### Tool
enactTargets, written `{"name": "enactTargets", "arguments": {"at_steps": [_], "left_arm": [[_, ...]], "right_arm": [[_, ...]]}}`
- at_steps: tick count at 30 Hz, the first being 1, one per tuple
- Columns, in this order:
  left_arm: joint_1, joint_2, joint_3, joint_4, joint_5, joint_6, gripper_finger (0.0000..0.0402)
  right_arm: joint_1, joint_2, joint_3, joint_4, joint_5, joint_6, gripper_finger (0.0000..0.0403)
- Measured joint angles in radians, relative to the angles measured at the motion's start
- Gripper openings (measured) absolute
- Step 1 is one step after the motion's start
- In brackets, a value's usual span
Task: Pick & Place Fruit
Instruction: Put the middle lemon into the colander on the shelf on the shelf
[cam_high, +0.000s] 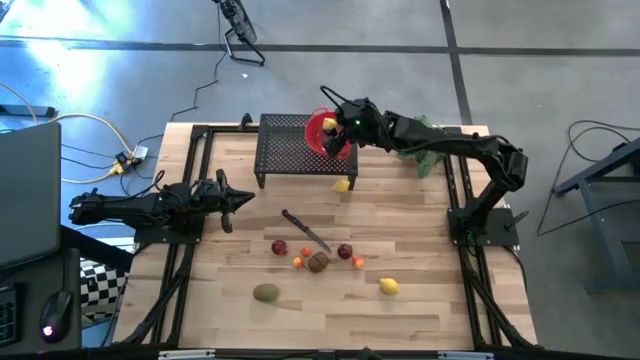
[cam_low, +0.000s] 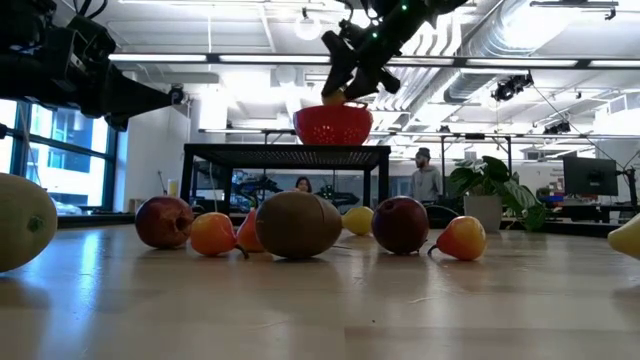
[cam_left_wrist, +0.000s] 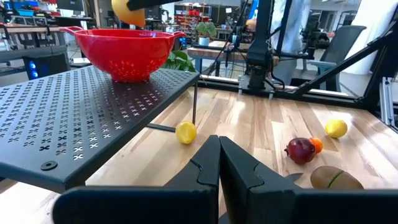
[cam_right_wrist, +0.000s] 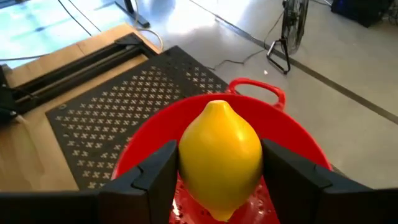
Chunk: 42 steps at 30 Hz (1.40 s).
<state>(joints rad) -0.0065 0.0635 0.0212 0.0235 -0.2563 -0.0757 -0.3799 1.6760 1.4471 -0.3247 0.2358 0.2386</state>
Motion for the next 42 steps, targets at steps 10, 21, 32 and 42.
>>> {"name": "enactTargets", "arguments": {"at_steps": [10,21,32,42], "left_arm": [[0.000,0.000,0.000,0.000,0.000,0.000,0.0000],[0.000,0.000,0.000,0.000,0.000,0.000,0.0000],[0.000,0.000,0.000,0.000,0.000,0.000,0.0000],[0.000,0.000,0.000,0.000,0.000,0.000,0.0000]], "right_arm": [[-0.011,0.028,-0.002,-0.043,-0.008,0.000,0.0200],[-0.015,0.081,-0.003,-0.054,-0.003,-0.049,0.0203],[-0.015,0.081,-0.003,-0.037,-0.002,-0.086,0.0210],[-0.015,0.081,-0.003,-0.038,-0.003,-0.085,0.0212]]}}
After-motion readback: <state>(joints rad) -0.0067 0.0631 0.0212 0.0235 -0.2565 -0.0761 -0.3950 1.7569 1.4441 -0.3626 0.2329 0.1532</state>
